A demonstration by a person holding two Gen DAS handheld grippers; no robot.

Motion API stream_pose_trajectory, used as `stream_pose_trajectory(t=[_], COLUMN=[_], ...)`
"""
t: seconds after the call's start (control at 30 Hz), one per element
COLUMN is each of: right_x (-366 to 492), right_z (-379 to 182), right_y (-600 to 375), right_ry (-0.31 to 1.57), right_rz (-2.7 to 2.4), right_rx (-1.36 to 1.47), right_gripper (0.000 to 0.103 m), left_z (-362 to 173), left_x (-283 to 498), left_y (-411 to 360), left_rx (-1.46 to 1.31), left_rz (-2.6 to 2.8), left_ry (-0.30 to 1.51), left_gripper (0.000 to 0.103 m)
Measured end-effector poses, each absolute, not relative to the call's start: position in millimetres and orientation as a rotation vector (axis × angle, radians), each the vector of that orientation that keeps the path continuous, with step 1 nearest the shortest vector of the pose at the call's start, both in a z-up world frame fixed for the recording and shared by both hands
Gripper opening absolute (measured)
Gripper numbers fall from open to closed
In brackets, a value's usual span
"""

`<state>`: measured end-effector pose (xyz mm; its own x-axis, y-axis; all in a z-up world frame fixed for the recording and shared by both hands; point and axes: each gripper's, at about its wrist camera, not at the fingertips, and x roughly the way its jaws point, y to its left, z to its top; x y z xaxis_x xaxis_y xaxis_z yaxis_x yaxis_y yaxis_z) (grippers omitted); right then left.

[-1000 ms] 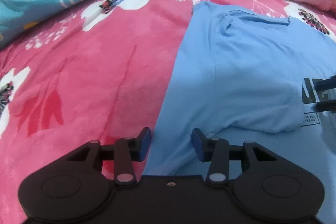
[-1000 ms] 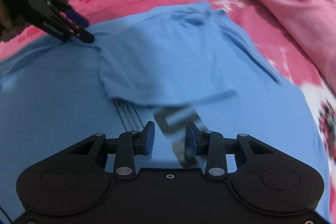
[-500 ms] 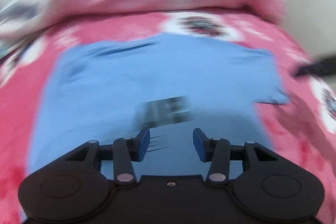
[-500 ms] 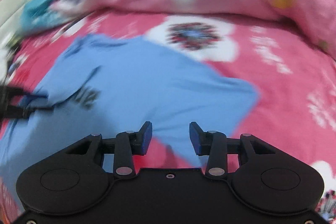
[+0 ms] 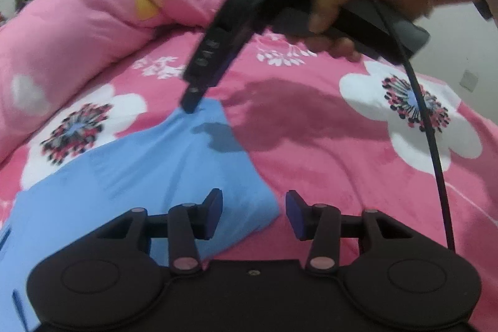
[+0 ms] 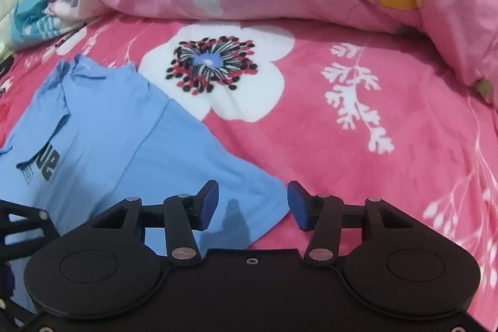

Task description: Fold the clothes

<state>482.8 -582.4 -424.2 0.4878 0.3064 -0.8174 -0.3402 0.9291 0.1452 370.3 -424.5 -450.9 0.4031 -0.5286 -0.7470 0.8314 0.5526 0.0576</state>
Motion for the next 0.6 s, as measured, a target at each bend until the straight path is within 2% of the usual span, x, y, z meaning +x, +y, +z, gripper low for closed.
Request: stream_pose_trajectory(t=[0.23,0.4,0.53,0.6], right_x=[493,496,499,498], right_z=[-440,-451,-457,-458], right_y=[-590,-587,-580,-579], right_ry=[1.006,1.017,1.026,1.024], right_rz=[0.454,0.465,0.47,0.467], right_rx=[-0.021,-0.011,-0.036,-0.042], right_gripper=[0.05,0.05,0.05,0.046], left_z=[-473,-474,-472,-471], left_x=[366,369,373,374], left_y=[-432,-426,-422,-419], left_rx=[0.525,0.492,0.462,0.443], left_rz=[-0.911,-0.875,-0.863,-0.856], left_ry=[0.769,0.756,0.763,0.769], left_gripper=[0.036,0.016,0.008,0.006])
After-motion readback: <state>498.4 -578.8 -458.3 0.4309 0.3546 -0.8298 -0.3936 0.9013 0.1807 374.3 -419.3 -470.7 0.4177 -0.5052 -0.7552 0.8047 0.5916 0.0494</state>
